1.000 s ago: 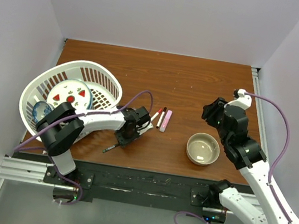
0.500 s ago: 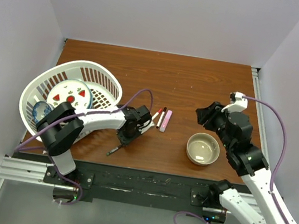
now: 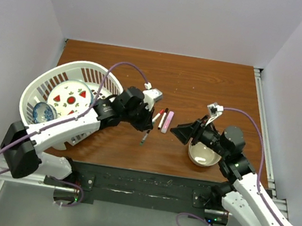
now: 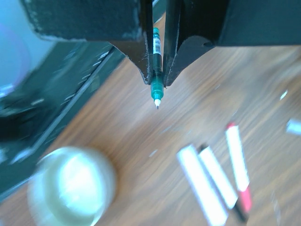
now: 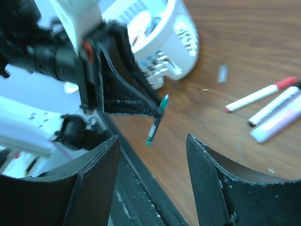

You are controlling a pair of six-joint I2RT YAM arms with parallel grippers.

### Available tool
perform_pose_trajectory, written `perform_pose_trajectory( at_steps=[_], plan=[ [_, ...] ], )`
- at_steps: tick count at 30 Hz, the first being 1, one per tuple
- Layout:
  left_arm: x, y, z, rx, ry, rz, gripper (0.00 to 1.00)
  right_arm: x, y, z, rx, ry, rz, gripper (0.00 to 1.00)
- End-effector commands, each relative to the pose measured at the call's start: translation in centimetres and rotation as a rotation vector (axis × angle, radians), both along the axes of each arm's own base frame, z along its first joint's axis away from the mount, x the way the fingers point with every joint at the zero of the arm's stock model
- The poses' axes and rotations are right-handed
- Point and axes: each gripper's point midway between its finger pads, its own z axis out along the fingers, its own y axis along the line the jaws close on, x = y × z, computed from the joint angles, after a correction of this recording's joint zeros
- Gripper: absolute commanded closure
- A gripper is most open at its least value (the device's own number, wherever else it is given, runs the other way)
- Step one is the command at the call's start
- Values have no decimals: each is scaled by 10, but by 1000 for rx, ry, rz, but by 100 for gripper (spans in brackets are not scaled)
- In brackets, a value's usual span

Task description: Insert the pens into the pen caps

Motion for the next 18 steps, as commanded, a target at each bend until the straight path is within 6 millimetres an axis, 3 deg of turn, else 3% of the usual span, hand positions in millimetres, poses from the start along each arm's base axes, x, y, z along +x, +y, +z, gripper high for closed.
perform_pose_trajectory(
  at_steps=[1, 3, 6, 18],
  plan=[
    [1, -28, 76, -354, -55, 38, 100, -18, 19, 32, 154, -76, 158, 38],
    [0, -30, 99, -439, -89, 34, 100, -22, 24, 34, 178, -81, 192, 39],
    [-1, -32, 113, -491, -99, 34, 100, -22, 30, 31, 184, -61, 204, 42],
    [-6, -37, 134, -597, -114, 10, 100, -25, 60, 22, 132, -38, 247, 48]
  ],
)
